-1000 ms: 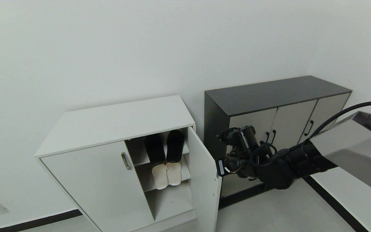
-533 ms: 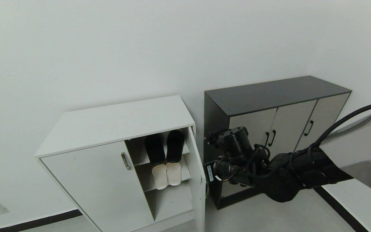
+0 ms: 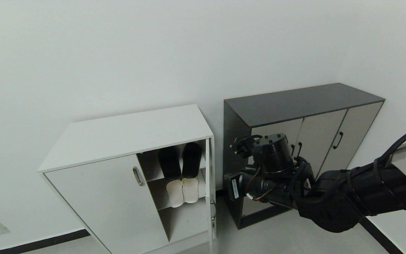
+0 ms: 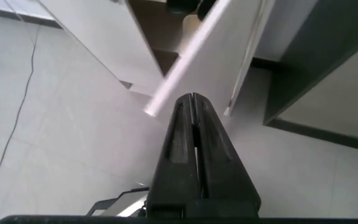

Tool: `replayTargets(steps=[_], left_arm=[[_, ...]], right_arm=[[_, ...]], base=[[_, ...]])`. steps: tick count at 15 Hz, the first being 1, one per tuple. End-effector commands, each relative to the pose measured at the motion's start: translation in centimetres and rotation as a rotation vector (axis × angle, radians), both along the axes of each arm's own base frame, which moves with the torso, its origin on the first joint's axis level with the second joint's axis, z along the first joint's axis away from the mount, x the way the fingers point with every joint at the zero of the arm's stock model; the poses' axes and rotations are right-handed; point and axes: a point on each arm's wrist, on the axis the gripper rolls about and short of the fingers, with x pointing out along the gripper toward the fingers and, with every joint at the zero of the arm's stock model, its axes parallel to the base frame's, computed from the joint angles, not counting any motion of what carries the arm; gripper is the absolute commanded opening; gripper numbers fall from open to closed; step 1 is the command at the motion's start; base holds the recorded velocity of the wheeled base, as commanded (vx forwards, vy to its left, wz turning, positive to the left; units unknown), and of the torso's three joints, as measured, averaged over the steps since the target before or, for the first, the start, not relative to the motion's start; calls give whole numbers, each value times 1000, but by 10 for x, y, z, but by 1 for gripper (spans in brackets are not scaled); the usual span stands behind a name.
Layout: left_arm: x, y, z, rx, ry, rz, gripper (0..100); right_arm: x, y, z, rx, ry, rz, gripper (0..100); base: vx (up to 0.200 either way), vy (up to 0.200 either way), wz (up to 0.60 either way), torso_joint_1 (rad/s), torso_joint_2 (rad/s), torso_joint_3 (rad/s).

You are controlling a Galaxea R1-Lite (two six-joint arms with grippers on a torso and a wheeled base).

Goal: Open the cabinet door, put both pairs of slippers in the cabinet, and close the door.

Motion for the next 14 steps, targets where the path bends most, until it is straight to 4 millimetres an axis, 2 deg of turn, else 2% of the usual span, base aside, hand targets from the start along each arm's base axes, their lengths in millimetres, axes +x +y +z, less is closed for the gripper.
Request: replayTargets(steps=[1, 4, 8, 12, 14], left_arm=[[0, 0, 0, 0, -2, 1, 0], [0, 0, 0, 0, 0, 1, 0], [0, 0, 0, 0, 0, 2, 0], [0, 0, 0, 0, 0, 2, 0], [0, 0, 0, 0, 0, 2, 0]], right_arm=[[-2, -2, 1, 2, 4, 6, 0], [-1, -6, -3, 3, 22, 28, 0], [4, -14, -5, -4, 33, 34, 0], [13, -39, -2, -74, 5, -3, 0], [17, -61, 0, -158, 55, -36, 0]], base=[[0, 0, 600, 7, 2, 2], [0, 0, 600, -4, 4, 2], [0, 0, 0, 0, 0, 0], [0, 0, 0, 0, 0, 0], [0, 0, 0, 0, 0, 0]])
